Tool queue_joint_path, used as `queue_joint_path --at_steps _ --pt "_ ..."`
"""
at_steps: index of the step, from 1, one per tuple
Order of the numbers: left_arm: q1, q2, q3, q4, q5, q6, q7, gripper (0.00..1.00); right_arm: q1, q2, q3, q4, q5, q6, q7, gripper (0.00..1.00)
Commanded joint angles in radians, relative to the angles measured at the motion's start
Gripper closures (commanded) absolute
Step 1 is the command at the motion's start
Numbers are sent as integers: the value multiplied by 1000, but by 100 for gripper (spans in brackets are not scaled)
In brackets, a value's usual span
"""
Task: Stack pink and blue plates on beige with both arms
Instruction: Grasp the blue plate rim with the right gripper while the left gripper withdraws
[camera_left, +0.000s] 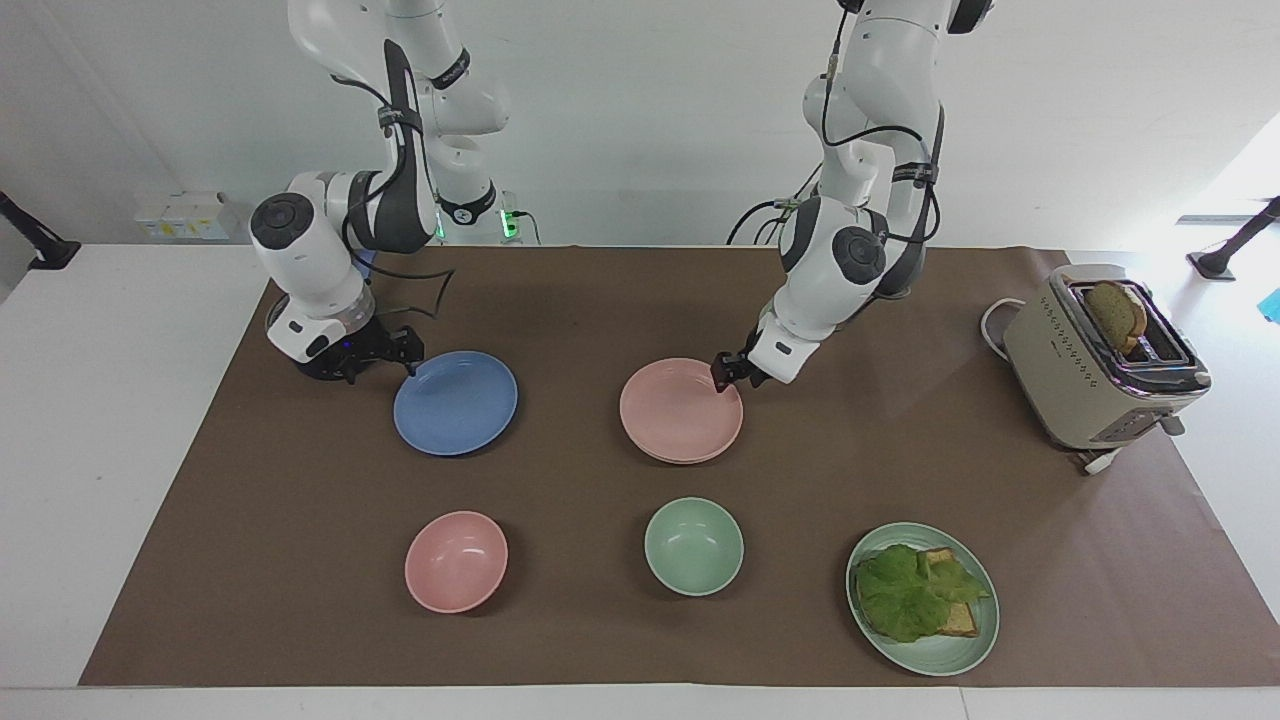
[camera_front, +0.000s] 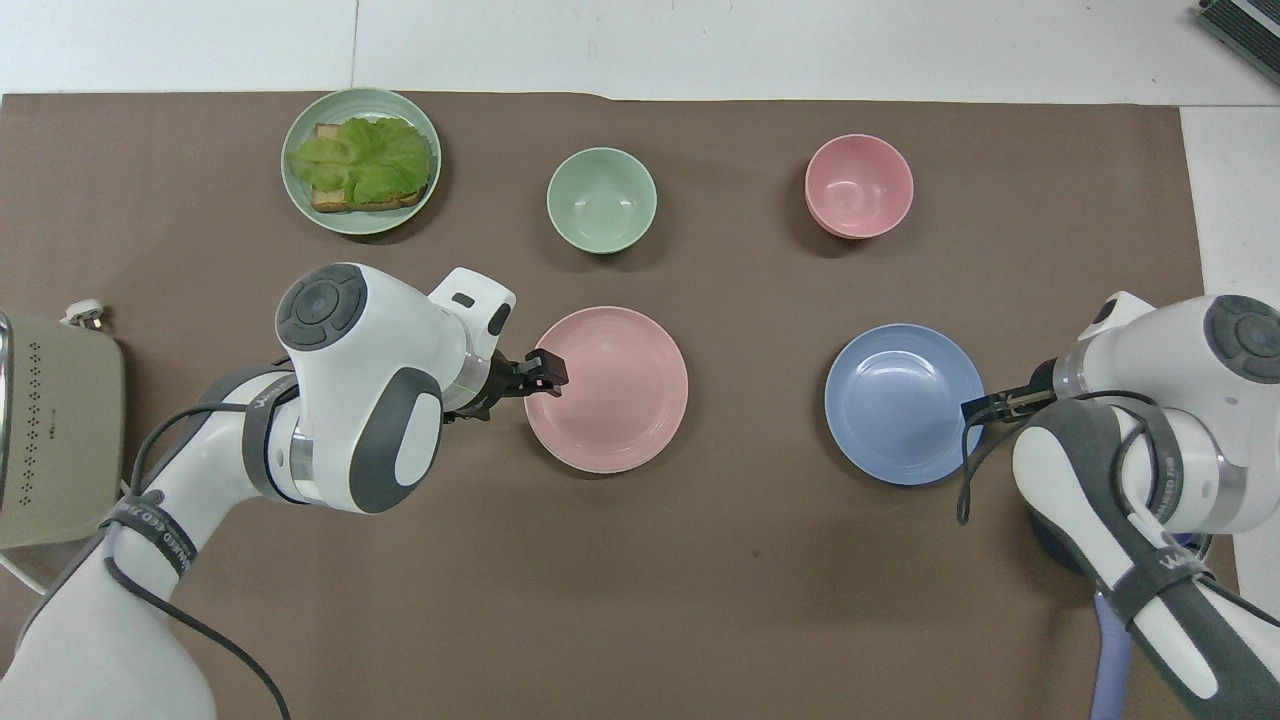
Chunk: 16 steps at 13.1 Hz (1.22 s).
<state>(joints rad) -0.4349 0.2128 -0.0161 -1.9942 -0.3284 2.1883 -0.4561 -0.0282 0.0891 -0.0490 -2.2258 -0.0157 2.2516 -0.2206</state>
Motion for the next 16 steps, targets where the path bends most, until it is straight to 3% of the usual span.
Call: queue_joint_path --at_steps 1,4,5,9,13,16 --pt "72 -27 19 125 150 -205 10 0 -12 47 6 -11 25 58 -37 0" --pt "224 -81 19 242 178 -346 88 0 -9 67 6 -11 25 78 -23 2" --pt "273 -105 19 270 204 -395 132 0 -4 67 6 -12 26 78 -22 25" --pt "390 -119 24 408 258 -585 365 0 1 73 6 -2 60 69 -3 100" --pt "406 -130 28 475 321 -650 416 0 -1 83 8 50 60 -1 -11 100" --pt "406 -191 19 474 318 -651 416 0 -1 22 8 100 60 -121 -16 100"
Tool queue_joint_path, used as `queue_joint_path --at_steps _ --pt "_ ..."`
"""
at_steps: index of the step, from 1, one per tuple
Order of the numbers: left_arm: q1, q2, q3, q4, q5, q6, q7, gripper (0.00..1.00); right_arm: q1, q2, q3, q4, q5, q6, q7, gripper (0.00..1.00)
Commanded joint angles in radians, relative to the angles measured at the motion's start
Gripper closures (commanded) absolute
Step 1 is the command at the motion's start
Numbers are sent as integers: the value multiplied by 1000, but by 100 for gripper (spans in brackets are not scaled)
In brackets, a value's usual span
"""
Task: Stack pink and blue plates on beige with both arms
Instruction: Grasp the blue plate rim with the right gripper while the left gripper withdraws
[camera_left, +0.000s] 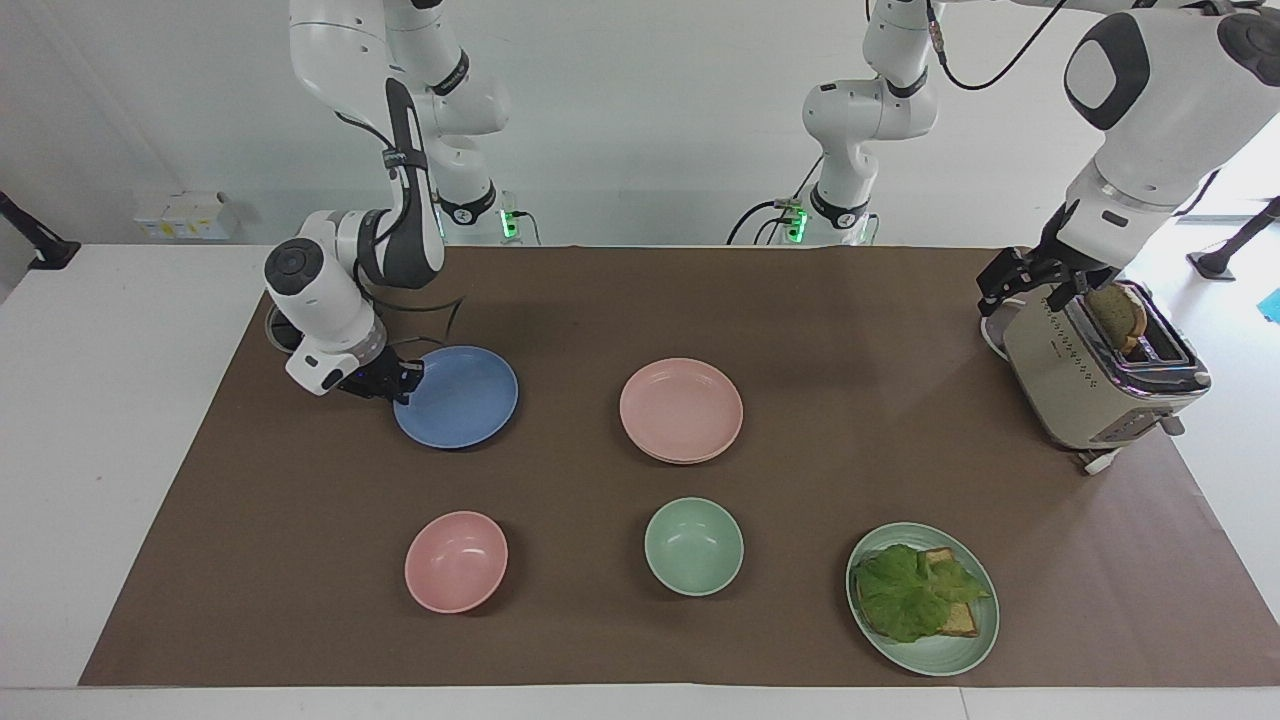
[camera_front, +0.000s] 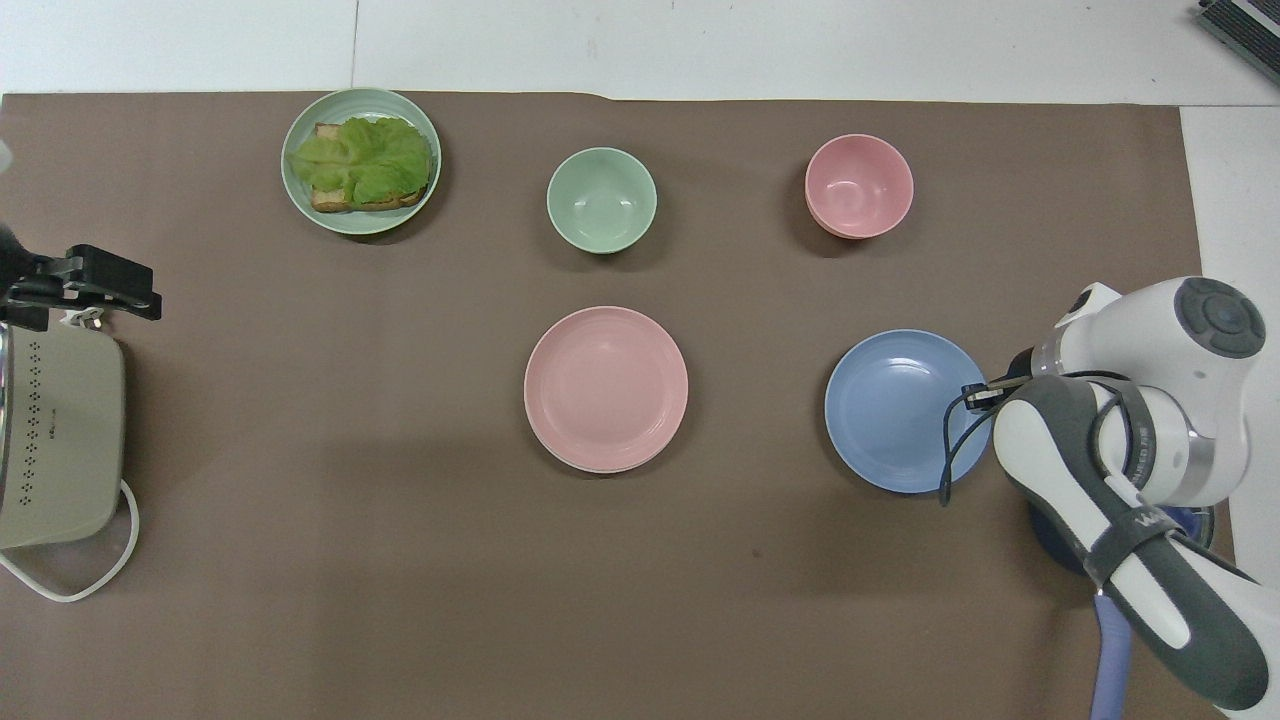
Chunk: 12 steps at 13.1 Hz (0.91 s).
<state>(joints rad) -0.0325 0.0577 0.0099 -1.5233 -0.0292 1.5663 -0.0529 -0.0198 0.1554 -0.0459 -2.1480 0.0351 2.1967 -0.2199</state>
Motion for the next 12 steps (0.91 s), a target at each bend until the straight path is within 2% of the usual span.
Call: queue_joint_path --at_steps 1,4,7,9,12 --pt "3 -36 -5 2 18 -31 10 0 -8 -74 6 23 9 -90 -15 100" --pt "5 -36 -5 2 17 -25 7 0 -6 -160 17 25 9 -175 -15 100" --pt "3 -36 -7 2 15 -26 7 0 27 -230 18 33 68 -256 -6 100" --pt "3 -36 -7 2 15 -26 5 0 67 -235 17 46 77 -290 28 100" --pt "3 -36 -5 2 15 -26 5 0 164 -234 17 51 78 -269 209 100"
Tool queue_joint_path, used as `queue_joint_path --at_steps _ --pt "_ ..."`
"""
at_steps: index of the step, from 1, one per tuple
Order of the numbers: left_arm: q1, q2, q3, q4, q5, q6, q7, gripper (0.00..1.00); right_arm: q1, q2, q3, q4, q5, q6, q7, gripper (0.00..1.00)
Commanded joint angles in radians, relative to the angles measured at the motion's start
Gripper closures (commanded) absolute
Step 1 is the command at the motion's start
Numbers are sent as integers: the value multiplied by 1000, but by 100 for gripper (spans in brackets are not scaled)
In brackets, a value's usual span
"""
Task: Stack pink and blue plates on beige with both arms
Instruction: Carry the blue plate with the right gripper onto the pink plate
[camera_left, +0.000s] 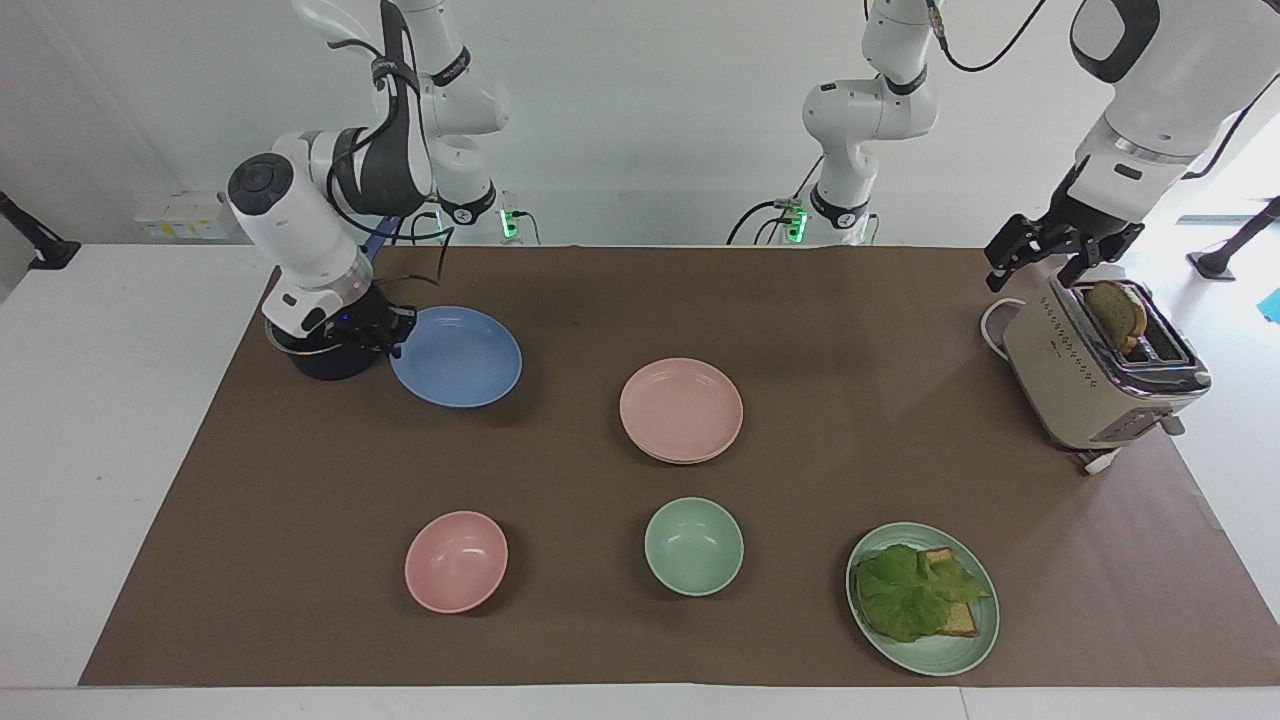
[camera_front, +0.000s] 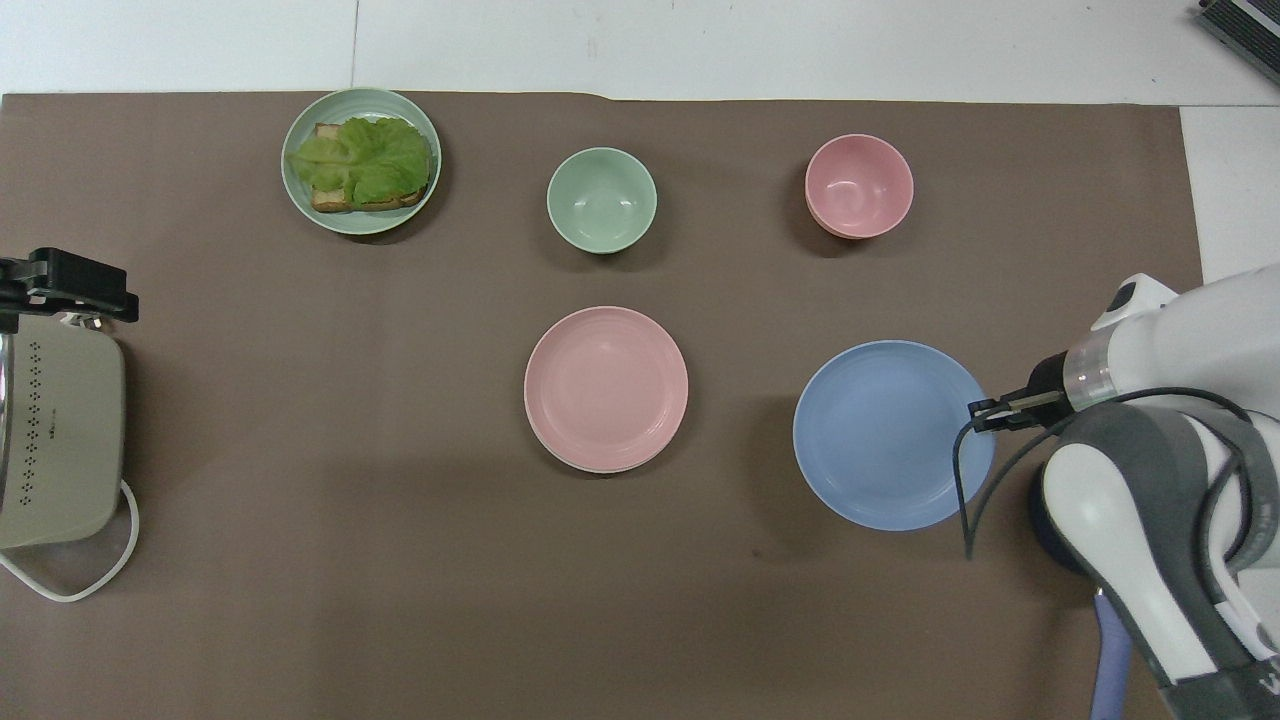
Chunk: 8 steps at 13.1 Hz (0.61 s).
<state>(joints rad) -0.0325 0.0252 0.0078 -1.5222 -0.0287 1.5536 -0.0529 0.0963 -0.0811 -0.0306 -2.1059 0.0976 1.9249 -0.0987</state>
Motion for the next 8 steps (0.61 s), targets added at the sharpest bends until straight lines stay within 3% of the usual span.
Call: queue_joint_path --at_steps 1,8 --pt "3 -4 -3 0 15 -13 7 0 69 4 3 9 17 26 129 100" --pt "3 -4 -5 0 15 -13 7 0 259 101 3 92 115 163 420 100"
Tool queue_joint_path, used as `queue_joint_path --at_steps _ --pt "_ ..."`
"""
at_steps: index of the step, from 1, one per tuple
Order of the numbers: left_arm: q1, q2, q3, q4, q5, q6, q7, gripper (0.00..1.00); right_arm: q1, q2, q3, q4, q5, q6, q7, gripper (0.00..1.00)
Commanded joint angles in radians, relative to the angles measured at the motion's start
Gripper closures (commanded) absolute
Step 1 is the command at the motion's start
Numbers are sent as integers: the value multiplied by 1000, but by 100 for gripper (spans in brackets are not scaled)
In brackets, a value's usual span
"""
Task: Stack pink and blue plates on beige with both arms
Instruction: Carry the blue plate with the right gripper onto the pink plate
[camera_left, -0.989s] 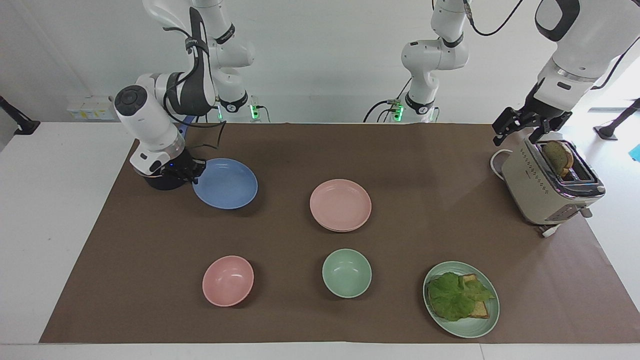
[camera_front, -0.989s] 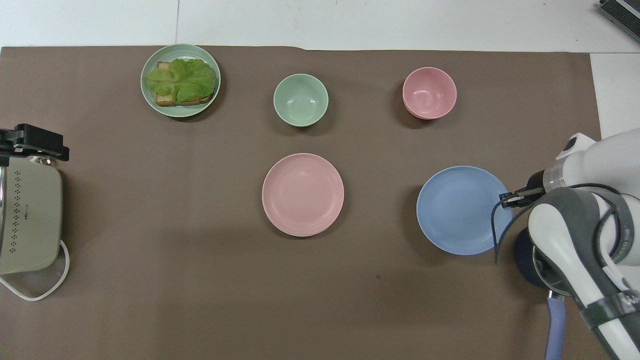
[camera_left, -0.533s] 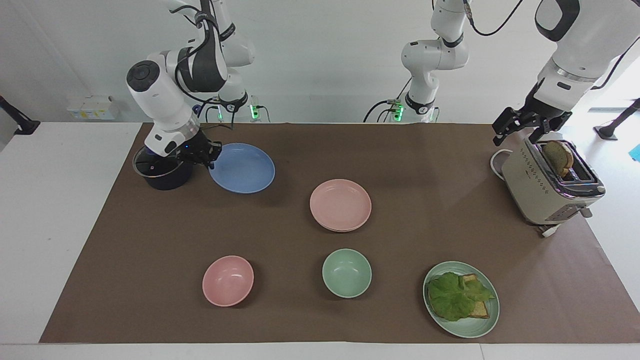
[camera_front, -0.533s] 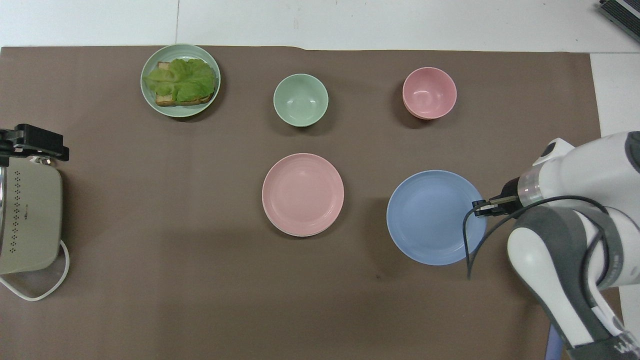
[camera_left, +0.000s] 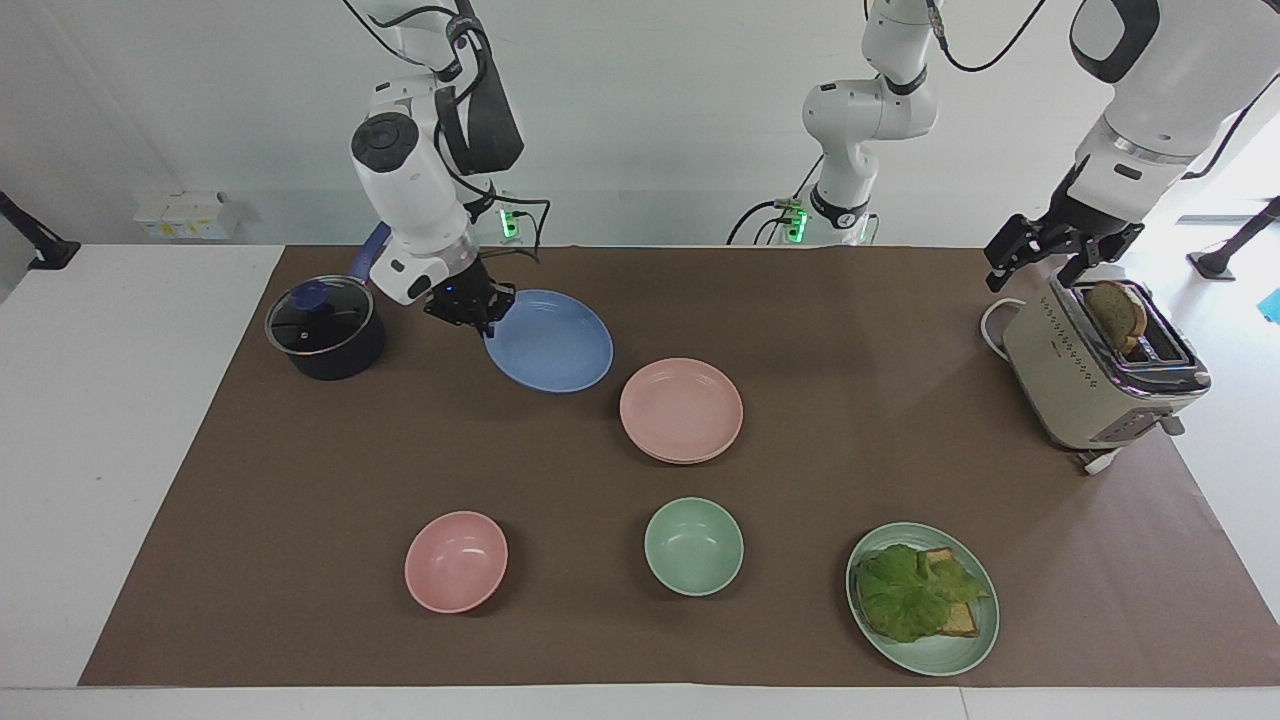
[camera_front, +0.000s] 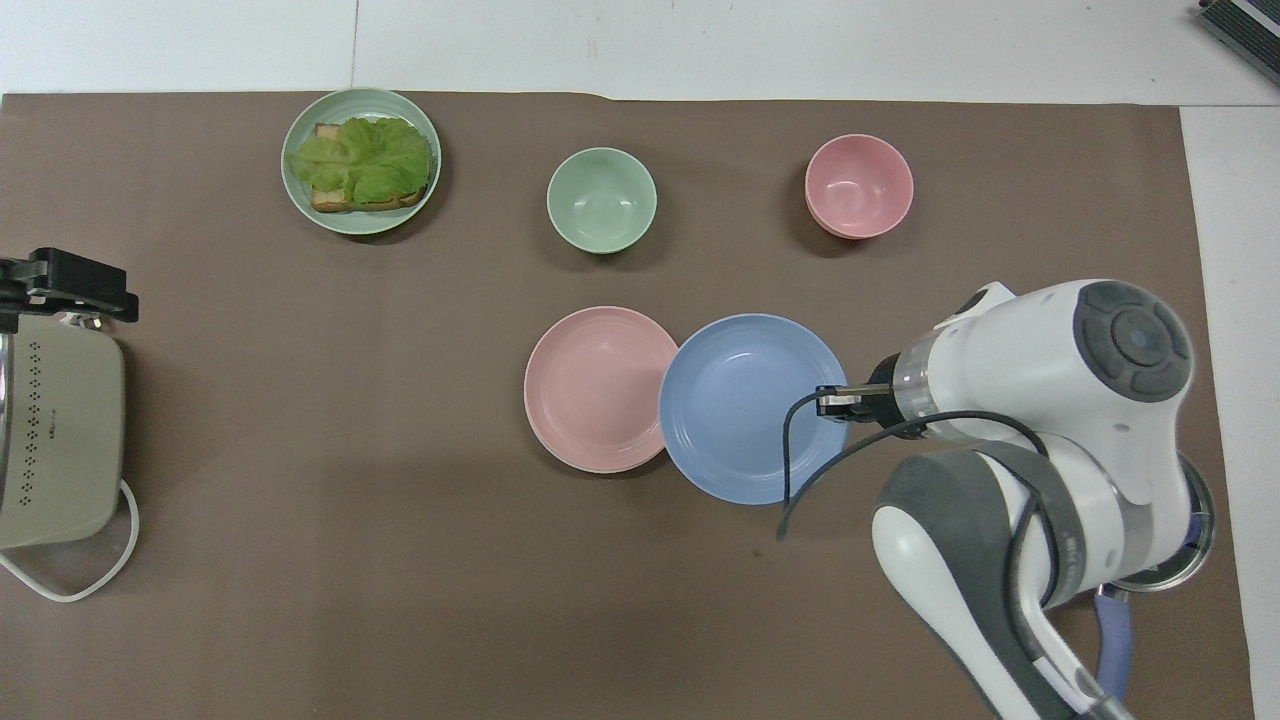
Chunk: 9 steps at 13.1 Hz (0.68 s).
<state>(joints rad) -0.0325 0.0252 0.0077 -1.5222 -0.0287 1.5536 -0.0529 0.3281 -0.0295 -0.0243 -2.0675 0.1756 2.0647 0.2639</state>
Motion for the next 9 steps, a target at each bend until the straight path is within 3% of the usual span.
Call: queue_joint_path --at_steps 1,4,9 --pt "3 -4 -5 1 15 -13 5 0 51 74 -5 79 57 40 101 100" --pt "3 -4 -3 1 15 -13 7 0 135 169 -3 147 71 110 225 100" --pt "3 -4 -3 1 15 -13 5 0 192 238 -2 145 79 183 259 100"
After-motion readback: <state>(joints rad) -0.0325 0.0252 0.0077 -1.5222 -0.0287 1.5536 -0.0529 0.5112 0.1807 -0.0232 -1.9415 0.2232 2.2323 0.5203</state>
